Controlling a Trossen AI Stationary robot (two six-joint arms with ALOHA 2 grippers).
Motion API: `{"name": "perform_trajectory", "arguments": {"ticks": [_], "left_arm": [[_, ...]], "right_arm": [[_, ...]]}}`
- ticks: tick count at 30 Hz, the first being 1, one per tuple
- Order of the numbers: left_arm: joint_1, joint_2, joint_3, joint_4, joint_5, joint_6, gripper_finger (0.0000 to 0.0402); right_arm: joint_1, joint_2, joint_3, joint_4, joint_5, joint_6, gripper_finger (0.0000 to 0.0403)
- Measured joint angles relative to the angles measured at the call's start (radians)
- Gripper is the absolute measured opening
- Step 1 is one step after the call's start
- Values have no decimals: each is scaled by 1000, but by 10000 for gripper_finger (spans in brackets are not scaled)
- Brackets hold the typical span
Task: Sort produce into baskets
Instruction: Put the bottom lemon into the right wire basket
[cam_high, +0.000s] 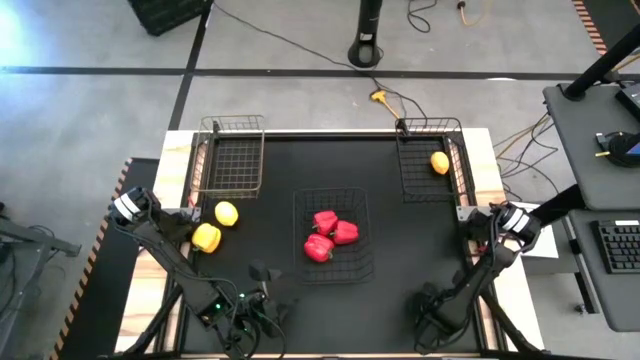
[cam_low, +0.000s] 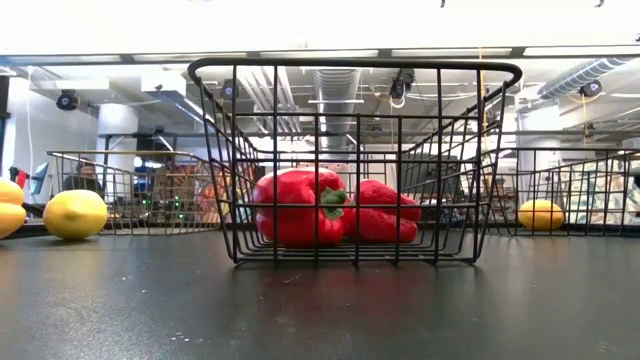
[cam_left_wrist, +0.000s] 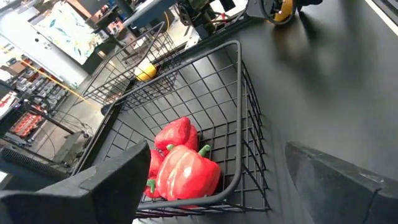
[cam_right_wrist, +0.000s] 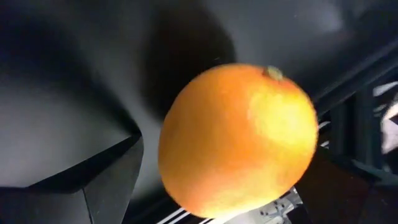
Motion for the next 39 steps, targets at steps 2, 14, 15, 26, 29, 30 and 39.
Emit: {"name": "perform_trajectory", "arguments": {"ticks": [2,14,15,26,29,30,39], "left_arm": [[0,0,0,0,0,0,350],[1,0,0,0,0,4,350],[1,0,0,0,0,4,350],[1,0,0,0,0,4,350],[1,0,0,0,-1,8,350],[1,0,0,0,-1,9,350],[5,0,0,4,-2,11,350]], "right_arm": [[0,0,-1,-5,4,1,367],[-9,0,-18,-5,21,19,288],[-9,0,-19,-6,22,19,278],[-9,3,-11,-27,53,24,262],[-19,3,23,-88,80,17,253],[-25,0,41,-113,100,14,250],[-167,-124,231,-330,543,15,249]]}}
